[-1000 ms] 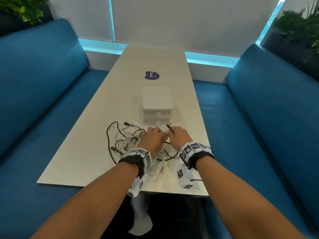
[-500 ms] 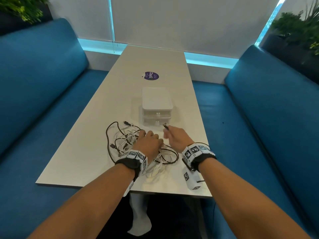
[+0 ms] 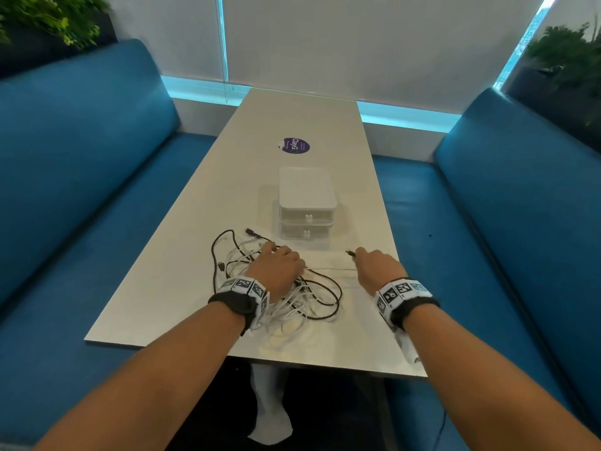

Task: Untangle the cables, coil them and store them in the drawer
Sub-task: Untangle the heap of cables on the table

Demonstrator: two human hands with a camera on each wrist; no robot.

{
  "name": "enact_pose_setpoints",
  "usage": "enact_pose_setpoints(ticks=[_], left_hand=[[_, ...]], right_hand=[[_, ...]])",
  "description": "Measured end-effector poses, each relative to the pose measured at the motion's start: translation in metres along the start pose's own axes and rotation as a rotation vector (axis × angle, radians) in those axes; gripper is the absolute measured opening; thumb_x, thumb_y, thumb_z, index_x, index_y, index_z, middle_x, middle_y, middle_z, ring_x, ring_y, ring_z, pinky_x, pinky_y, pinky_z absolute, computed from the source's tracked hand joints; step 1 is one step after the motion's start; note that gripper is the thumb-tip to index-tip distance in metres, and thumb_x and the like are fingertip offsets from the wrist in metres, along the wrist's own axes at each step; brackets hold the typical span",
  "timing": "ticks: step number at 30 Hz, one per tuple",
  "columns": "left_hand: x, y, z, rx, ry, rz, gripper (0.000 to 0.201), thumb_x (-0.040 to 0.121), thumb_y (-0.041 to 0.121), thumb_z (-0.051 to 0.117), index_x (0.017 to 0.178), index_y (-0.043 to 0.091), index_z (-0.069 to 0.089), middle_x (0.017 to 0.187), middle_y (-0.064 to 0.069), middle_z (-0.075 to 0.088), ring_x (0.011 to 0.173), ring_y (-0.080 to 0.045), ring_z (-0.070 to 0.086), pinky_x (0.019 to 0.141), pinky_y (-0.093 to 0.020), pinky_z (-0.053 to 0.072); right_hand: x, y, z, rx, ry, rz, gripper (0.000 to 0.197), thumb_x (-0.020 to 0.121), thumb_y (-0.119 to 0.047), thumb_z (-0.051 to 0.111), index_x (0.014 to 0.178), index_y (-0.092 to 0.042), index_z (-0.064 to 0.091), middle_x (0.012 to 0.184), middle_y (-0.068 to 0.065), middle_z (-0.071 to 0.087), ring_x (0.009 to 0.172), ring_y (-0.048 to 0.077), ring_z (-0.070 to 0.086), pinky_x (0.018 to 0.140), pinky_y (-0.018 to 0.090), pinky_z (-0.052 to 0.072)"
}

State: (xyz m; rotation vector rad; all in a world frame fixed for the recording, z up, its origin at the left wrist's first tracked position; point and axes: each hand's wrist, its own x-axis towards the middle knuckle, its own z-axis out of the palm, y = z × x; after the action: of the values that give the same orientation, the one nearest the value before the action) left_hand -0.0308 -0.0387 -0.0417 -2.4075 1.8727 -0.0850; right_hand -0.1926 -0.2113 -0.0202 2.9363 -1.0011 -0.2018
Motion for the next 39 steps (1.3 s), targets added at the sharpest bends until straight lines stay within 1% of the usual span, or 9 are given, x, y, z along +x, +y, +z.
enact_pose_setpoints(ticks=[5, 8, 17, 20, 24, 27, 33, 36, 39], left_hand=[[0.004, 0.012, -0.002, 0.004, -0.022, -0.063, 0.025, 0.096, 0.020, 0.054, 0.121, 0.023, 0.059, 0.117, 0.002, 0.062, 0.115, -0.025, 0.052, 0.106, -0.047, 0.026], [0.004, 0.015, -0.004, 0.035, -0.029, -0.068, 0.024, 0.094, 0.020, 0.054, 0.117, 0.023, 0.062, 0.110, 0.003, 0.065, 0.110, -0.025, 0.055, 0.103, -0.047, 0.028], [0.003, 0.017, -0.003, 0.068, -0.004, -0.072, 0.028, 0.094, 0.015, 0.051, 0.118, 0.022, 0.061, 0.113, 0.001, 0.064, 0.112, -0.025, 0.055, 0.104, -0.048, 0.028], [0.001, 0.011, -0.006, 0.060, -0.024, -0.062, 0.031, 0.092, 0.016, 0.053, 0.121, 0.024, 0.062, 0.116, 0.002, 0.064, 0.114, -0.024, 0.054, 0.104, -0.047, 0.027], [-0.004, -0.003, -0.003, 0.063, -0.035, -0.109, 0.030, 0.090, 0.015, 0.054, 0.118, 0.025, 0.062, 0.115, 0.003, 0.063, 0.117, -0.023, 0.052, 0.105, -0.051, 0.026], [-0.003, 0.002, -0.002, 0.054, -0.037, -0.119, 0.031, 0.093, 0.018, 0.052, 0.122, 0.026, 0.060, 0.118, 0.004, 0.062, 0.118, -0.023, 0.051, 0.105, -0.051, 0.024], [0.002, 0.008, -0.005, 0.079, -0.073, -0.091, 0.036, 0.092, 0.014, 0.052, 0.126, 0.026, 0.059, 0.121, 0.002, 0.062, 0.119, -0.026, 0.050, 0.107, -0.051, 0.023], [0.002, 0.010, -0.008, 0.084, -0.074, -0.083, 0.036, 0.091, 0.015, 0.053, 0.124, 0.026, 0.059, 0.118, 0.002, 0.063, 0.118, -0.025, 0.051, 0.107, -0.050, 0.025], [0.000, 0.011, -0.007, 0.059, -0.058, -0.109, 0.031, 0.092, 0.016, 0.051, 0.120, 0.023, 0.059, 0.114, 0.002, 0.062, 0.117, -0.025, 0.051, 0.107, -0.051, 0.024]], right_hand=[[0.006, -0.035, -0.006, 0.291, 0.042, -0.015, 0.021, 0.103, -0.023, 0.033, 0.108, -0.010, 0.048, 0.094, 0.015, 0.061, 0.079, 0.036, 0.060, 0.069, 0.041, 0.050], [0.007, -0.061, -0.006, 0.460, 0.049, -0.104, 0.028, 0.106, -0.030, 0.031, 0.110, -0.009, 0.049, 0.090, 0.018, 0.062, 0.079, 0.038, 0.059, 0.069, 0.044, 0.050], [0.010, -0.052, 0.005, 0.391, -0.136, -0.220, 0.027, 0.102, -0.026, 0.039, 0.089, -0.018, 0.061, 0.096, 0.008, 0.067, 0.089, 0.030, 0.061, 0.073, 0.034, 0.043], [0.013, -0.031, -0.001, 0.313, -0.097, -0.078, 0.022, 0.101, -0.031, 0.040, 0.092, -0.024, 0.058, 0.093, 0.008, 0.065, 0.084, 0.030, 0.063, 0.074, 0.039, 0.052], [0.009, 0.013, -0.002, 0.153, -0.077, 0.191, 0.025, 0.100, -0.023, 0.038, 0.107, -0.017, 0.061, 0.094, 0.005, 0.061, 0.083, 0.027, 0.063, 0.075, 0.039, 0.055], [0.005, 0.011, 0.002, 0.171, -0.076, 0.232, 0.026, 0.100, -0.021, 0.037, 0.106, -0.014, 0.060, 0.096, 0.006, 0.061, 0.084, 0.027, 0.063, 0.074, 0.039, 0.054], [0.007, -0.039, 0.002, 0.413, 0.021, 0.043, 0.029, 0.103, -0.032, 0.033, 0.107, -0.011, 0.053, 0.097, 0.015, 0.063, 0.084, 0.036, 0.061, 0.066, 0.036, 0.044], [0.009, -0.065, 0.003, 0.451, -0.029, -0.142, 0.030, 0.102, -0.026, 0.037, 0.106, -0.009, 0.061, 0.103, 0.017, 0.067, 0.090, 0.035, 0.061, 0.071, 0.035, 0.044], [0.009, -0.077, 0.003, 0.462, -0.128, -0.191, 0.028, 0.102, -0.020, 0.039, 0.101, -0.006, 0.064, 0.103, 0.016, 0.067, 0.095, 0.034, 0.061, 0.074, 0.034, 0.041]])
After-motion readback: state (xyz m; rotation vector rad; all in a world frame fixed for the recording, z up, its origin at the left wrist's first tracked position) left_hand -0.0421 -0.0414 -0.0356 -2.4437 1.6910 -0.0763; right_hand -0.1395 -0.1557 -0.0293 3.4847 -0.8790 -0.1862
